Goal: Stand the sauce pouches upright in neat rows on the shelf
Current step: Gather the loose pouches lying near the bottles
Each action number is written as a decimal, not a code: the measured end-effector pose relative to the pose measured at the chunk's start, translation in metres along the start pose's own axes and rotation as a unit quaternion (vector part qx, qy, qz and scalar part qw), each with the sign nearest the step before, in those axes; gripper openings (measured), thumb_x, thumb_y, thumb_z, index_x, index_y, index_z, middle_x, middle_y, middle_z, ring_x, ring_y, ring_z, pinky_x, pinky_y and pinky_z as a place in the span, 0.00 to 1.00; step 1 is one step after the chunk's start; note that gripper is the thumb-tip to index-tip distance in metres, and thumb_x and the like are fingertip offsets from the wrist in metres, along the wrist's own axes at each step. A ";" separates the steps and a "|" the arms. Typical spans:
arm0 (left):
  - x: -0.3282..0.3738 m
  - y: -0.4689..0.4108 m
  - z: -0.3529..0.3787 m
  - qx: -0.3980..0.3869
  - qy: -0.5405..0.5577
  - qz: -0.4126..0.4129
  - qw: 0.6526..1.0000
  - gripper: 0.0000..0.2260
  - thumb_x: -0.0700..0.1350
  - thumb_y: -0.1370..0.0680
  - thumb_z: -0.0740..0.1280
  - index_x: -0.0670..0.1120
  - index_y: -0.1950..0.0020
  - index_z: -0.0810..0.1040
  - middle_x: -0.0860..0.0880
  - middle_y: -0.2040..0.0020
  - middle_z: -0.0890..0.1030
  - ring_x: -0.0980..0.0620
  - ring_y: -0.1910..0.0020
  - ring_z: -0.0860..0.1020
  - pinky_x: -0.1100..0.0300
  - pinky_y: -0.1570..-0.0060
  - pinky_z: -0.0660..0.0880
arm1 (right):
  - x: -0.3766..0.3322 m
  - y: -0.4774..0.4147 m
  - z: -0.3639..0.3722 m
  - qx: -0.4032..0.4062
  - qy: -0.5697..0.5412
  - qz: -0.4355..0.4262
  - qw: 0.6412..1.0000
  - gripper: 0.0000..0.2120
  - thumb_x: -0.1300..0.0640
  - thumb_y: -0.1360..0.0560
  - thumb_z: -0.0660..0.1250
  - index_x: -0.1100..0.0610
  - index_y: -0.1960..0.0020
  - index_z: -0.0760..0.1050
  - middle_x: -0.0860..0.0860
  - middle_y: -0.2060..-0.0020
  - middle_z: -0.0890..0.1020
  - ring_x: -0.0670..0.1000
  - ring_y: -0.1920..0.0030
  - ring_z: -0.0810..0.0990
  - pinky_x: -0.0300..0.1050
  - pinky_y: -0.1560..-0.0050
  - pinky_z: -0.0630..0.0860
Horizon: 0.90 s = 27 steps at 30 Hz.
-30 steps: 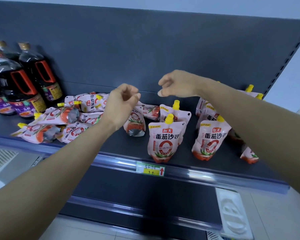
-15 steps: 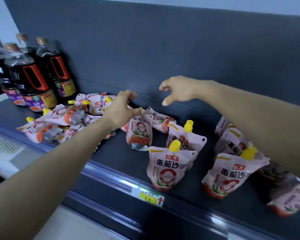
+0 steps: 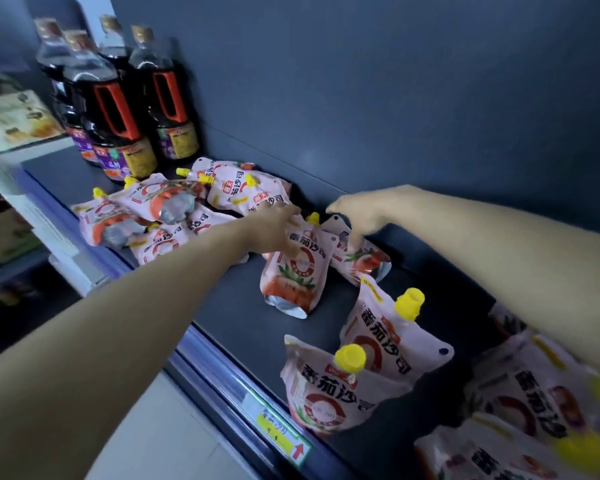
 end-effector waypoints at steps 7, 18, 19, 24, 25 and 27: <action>0.001 -0.015 0.004 -0.020 -0.022 -0.024 0.999 0.39 0.50 0.31 0.73 0.47 0.25 0.56 0.46 0.28 0.60 0.43 0.29 0.58 0.45 0.33 0.63 | 0.002 -0.032 0.020 -0.044 -0.043 -0.022 0.998 0.50 0.52 0.38 0.80 0.54 0.25 0.55 0.54 0.29 0.67 0.60 0.36 0.76 0.56 0.39 0.76; -0.008 -0.004 0.004 0.016 0.089 -0.069 0.994 0.25 0.42 0.32 0.74 0.44 0.40 0.67 0.45 0.45 0.72 0.46 0.51 0.74 0.57 0.60 0.72 | -0.002 -0.040 0.023 -0.112 -0.083 0.011 0.990 0.43 0.49 0.41 0.81 0.50 0.32 0.63 0.53 0.38 0.75 0.58 0.48 0.84 0.53 0.53 0.83; -0.010 -0.001 0.004 0.020 0.109 -0.073 0.991 0.24 0.41 0.32 0.74 0.44 0.40 0.67 0.45 0.47 0.73 0.46 0.52 0.74 0.58 0.62 0.71 | -0.001 -0.040 0.023 -0.113 -0.088 0.016 0.990 0.45 0.49 0.41 0.81 0.51 0.31 0.61 0.54 0.37 0.74 0.59 0.48 0.84 0.53 0.52 0.83; -0.019 0.012 0.000 0.056 0.133 -0.081 0.986 0.18 0.39 0.30 0.71 0.42 0.45 0.67 0.45 0.51 0.74 0.46 0.55 0.74 0.57 0.63 0.72 | -0.003 -0.047 0.022 -0.110 -0.065 0.034 0.991 0.53 0.47 0.42 0.81 0.47 0.28 0.52 0.56 0.41 0.76 0.58 0.59 0.83 0.55 0.52 0.81; -0.022 0.015 -0.001 0.061 0.137 -0.082 0.985 0.18 0.39 0.30 0.71 0.42 0.46 0.67 0.45 0.51 0.74 0.46 0.55 0.74 0.58 0.65 0.72 | -0.003 -0.049 0.023 -0.114 -0.067 0.034 0.991 0.54 0.47 0.42 0.81 0.46 0.27 0.50 0.57 0.41 0.77 0.59 0.56 0.84 0.56 0.51 0.81; -0.027 0.020 -0.003 0.069 0.149 -0.084 0.983 0.18 0.40 0.31 0.72 0.43 0.46 0.67 0.45 0.51 0.73 0.47 0.55 0.74 0.60 0.67 0.71 | -0.003 -0.051 0.024 -0.115 -0.072 0.035 0.990 0.57 0.48 0.41 0.81 0.46 0.25 0.47 0.57 0.38 0.75 0.60 0.48 0.84 0.55 0.51 0.82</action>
Point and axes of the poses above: each hand's wrist, its own y-axis away from the middle knuckle, its own z-axis out of the palm, x = y × z, the point moved 3 cm from there along -y, towards the middle knuckle
